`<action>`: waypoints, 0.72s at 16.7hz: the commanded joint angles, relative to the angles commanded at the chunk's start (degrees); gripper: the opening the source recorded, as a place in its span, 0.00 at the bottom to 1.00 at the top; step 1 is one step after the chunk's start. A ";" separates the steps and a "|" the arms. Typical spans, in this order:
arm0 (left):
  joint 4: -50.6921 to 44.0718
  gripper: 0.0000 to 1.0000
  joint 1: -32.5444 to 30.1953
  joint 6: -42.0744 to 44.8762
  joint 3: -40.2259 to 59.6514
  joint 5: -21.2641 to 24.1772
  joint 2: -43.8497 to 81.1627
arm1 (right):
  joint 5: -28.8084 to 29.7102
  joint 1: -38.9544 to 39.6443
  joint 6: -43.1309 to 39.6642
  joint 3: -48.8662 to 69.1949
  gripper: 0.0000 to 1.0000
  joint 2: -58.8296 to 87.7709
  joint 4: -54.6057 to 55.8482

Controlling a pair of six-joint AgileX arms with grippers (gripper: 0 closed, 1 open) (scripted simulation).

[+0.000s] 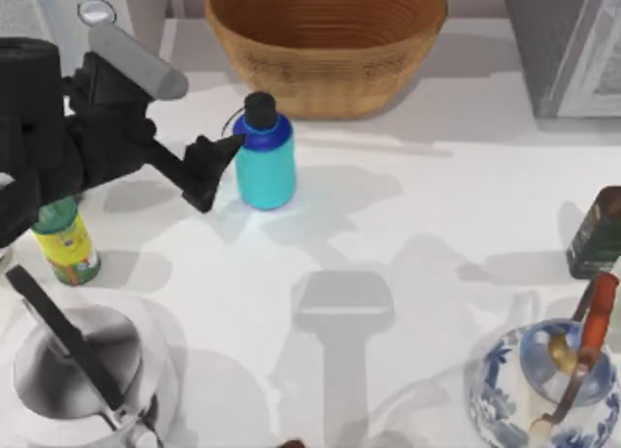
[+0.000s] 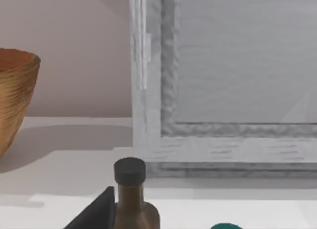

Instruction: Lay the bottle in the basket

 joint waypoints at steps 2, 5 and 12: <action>1.78 1.00 -0.03 0.11 1.50 1.35 5.69 | 0.00 0.00 0.00 0.00 1.00 0.00 0.00; 3.43 1.00 -0.10 0.37 2.64 2.45 12.01 | 0.00 0.00 0.00 0.00 1.00 0.00 0.00; 3.92 1.00 0.14 0.61 2.63 2.66 14.54 | 0.00 0.00 0.00 0.00 1.00 0.00 0.00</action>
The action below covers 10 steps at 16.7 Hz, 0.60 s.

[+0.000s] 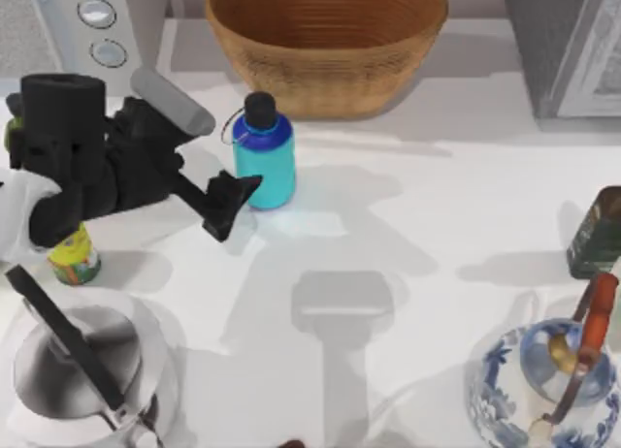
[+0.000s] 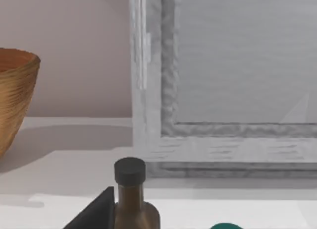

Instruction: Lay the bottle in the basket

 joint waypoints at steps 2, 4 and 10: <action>0.24 1.00 -0.23 -0.17 0.82 0.05 0.49 | 0.00 0.00 0.00 0.00 1.00 0.00 0.00; 0.60 1.00 -1.01 -0.76 3.12 -0.35 2.42 | 0.00 0.00 0.00 0.00 1.00 0.00 0.00; 4.06 1.00 -4.20 -2.21 10.34 -2.90 12.85 | 0.00 0.00 0.00 0.00 1.00 0.00 0.00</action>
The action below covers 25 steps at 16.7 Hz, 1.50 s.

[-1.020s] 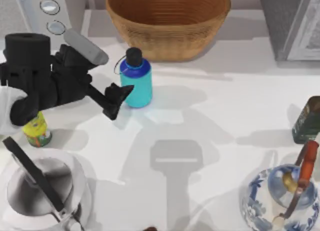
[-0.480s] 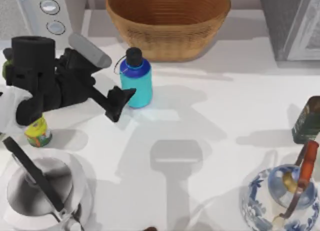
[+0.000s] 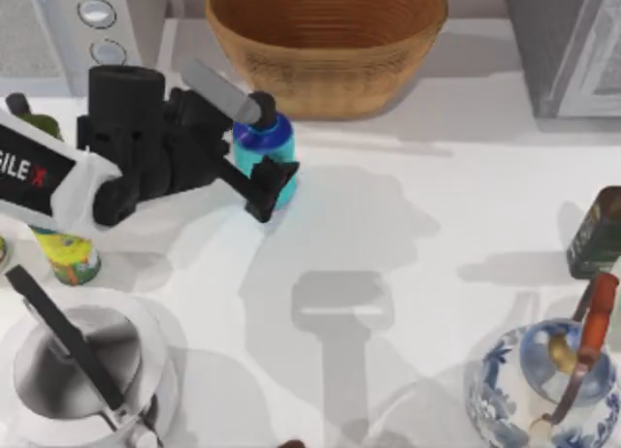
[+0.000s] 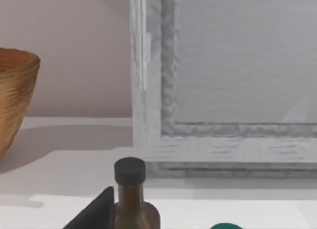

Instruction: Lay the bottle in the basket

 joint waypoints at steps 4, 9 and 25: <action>0.50 1.00 -1.17 -0.72 1.50 -1.08 2.03 | 0.00 0.00 0.00 0.00 1.00 0.00 0.00; 0.50 0.85 -1.17 -0.72 1.50 -1.08 2.03 | 0.00 0.00 0.00 0.00 1.00 0.00 0.00; 0.50 0.00 -1.17 -0.72 1.50 -1.08 2.03 | 0.00 0.00 0.00 0.00 1.00 0.00 0.00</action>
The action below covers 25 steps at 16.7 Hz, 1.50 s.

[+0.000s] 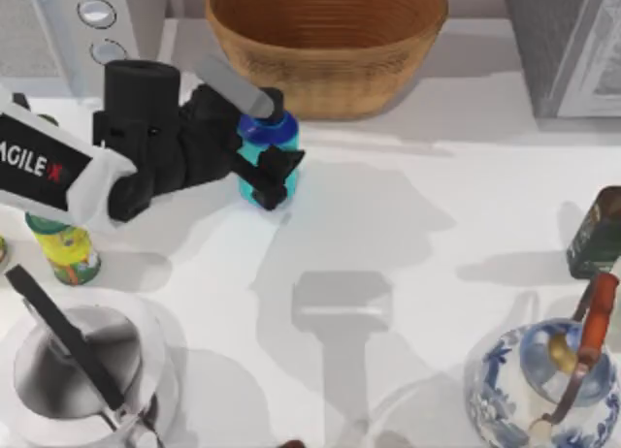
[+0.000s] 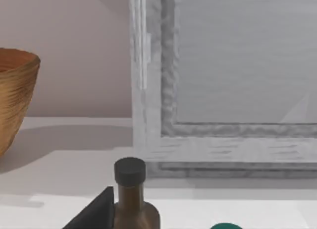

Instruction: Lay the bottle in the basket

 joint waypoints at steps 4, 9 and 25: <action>-0.08 0.00 0.00 -0.04 0.56 0.17 -0.70 | 0.00 0.00 0.00 0.00 1.00 0.00 0.00; -4.87 0.00 2.63 1.59 -2.63 2.31 -7.29 | 0.00 0.00 0.00 0.00 1.00 0.00 0.00; -25.92 0.00 14.09 8.61 -16.02 11.60 -38.70 | 0.00 0.00 0.00 0.00 1.00 0.00 0.00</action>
